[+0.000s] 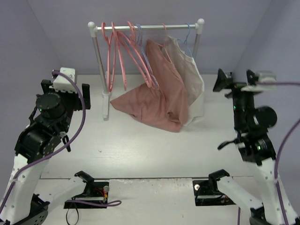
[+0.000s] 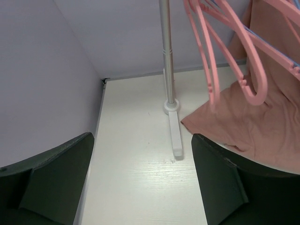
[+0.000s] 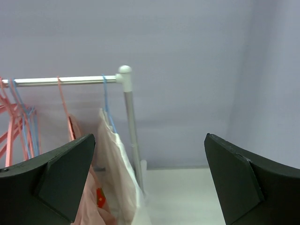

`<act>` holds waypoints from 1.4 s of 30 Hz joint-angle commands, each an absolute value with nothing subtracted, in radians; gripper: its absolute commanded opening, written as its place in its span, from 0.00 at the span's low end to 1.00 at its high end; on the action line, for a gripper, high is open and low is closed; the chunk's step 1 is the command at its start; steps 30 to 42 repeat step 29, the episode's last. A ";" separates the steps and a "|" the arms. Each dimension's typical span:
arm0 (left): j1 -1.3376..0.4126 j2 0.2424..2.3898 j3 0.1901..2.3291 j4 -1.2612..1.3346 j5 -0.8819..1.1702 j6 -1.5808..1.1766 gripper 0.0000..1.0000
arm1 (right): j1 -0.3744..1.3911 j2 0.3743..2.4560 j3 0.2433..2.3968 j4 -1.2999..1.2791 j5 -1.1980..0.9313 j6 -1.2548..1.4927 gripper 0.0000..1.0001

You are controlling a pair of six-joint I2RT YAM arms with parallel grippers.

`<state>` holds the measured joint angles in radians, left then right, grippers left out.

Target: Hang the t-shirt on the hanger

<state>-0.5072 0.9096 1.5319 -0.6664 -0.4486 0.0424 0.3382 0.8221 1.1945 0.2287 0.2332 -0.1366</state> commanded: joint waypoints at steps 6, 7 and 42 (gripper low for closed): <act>-0.499 0.768 1.369 -0.639 -0.537 0.025 0.81 | 0.335 0.583 0.932 0.068 0.561 -0.012 1.00; -0.498 0.756 1.347 -0.635 -0.542 0.034 0.81 | 0.336 0.571 0.921 0.055 0.564 -0.005 1.00; -0.497 0.746 1.213 -0.612 -0.555 -0.094 0.81 | 0.336 0.685 0.992 0.015 0.496 0.046 1.00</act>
